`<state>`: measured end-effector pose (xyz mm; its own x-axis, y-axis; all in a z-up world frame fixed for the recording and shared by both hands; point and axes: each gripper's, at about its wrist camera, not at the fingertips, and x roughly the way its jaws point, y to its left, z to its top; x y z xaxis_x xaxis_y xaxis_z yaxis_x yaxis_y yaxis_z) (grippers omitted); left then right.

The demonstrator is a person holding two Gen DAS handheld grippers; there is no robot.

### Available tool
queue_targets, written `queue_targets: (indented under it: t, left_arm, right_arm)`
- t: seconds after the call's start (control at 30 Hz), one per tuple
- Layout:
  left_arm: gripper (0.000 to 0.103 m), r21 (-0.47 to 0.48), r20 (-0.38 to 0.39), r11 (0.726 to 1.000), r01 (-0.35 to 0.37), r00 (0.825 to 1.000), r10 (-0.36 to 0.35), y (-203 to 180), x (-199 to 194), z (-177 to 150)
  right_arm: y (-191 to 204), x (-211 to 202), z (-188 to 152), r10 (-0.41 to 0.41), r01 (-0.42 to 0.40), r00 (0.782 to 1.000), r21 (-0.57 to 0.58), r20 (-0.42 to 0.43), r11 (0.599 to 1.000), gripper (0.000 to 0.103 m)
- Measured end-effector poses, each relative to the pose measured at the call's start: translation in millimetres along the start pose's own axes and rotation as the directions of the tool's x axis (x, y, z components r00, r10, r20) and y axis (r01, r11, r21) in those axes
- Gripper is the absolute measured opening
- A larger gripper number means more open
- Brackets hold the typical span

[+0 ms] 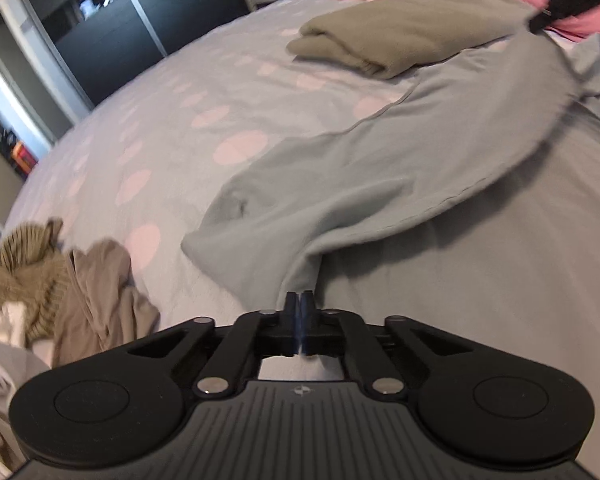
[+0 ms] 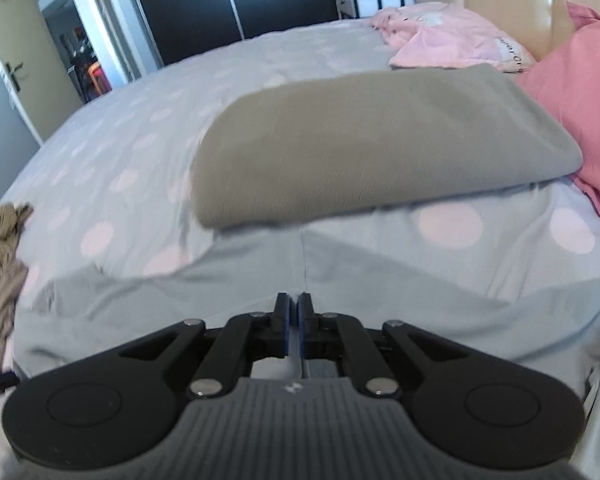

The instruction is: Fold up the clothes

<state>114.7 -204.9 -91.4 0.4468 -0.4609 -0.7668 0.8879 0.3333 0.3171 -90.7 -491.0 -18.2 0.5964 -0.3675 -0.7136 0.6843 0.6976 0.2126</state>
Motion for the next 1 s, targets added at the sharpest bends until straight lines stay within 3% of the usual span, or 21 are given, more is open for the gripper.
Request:
queue_targets:
  t: [0.17,0.3,0.37,0.47,0.6,0.7,0.8,1.0]
  left_arm:
    - [0.0,0.061,0.016,0.998,0.033,0.999,-0.034,-11.2,-6.8,-1.1]
    - [0.0,0.051,-0.009,0.998,0.042,0.999,-0.041,-10.3,-1.9,-1.7]
    - [0.015,0.039,-0.023,0.999,0.033,0.999,-0.032,-6.8,1.3,-2.9]
    - [0.024,0.031,-0.045,0.999,0.026,0.999,-0.024,-2.5,5.9,-6.9]
    - [0.024,0.023,-0.062,0.999,0.045,0.997,-0.044,2.4,10.9,-9.8]
    - [0.02,0.018,-0.058,0.998,0.065,0.996,-0.064,4.6,13.3,-9.3]
    - [0.007,0.033,-0.055,0.996,0.087,0.995,-0.085,2.2,14.5,-9.3]
    - [0.003,0.118,-0.033,0.992,0.042,0.999,-0.039,-7.2,0.9,-11.4]
  right_arm:
    - [-10.5,-4.6,21.8,-0.04,0.04,0.997,0.0,0.072,0.999,0.005]
    - [-24.2,8.4,26.8,-0.039,0.037,0.998,0.032,0.045,0.999,0.005]
    - [-27.3,18.3,22.4,-0.051,0.051,0.999,0.03,0.015,0.998,0.005]
    - [-32.6,28.6,16.1,-0.068,0.069,0.998,0.037,-0.011,0.997,0.006]
    - [-31.0,33.3,11.0,-0.109,0.109,0.994,0.018,-0.025,0.994,0.019]
    - [-20.8,31.2,5.3,-0.085,0.085,0.996,-0.017,-0.028,0.996,0.02]
    - [-5.7,33.2,-3.2,-0.053,0.049,0.997,-0.073,-0.05,0.996,0.026]
    - [8.2,50.2,-31.1,-0.028,0.005,0.987,-0.14,-0.158,0.99,0.026]
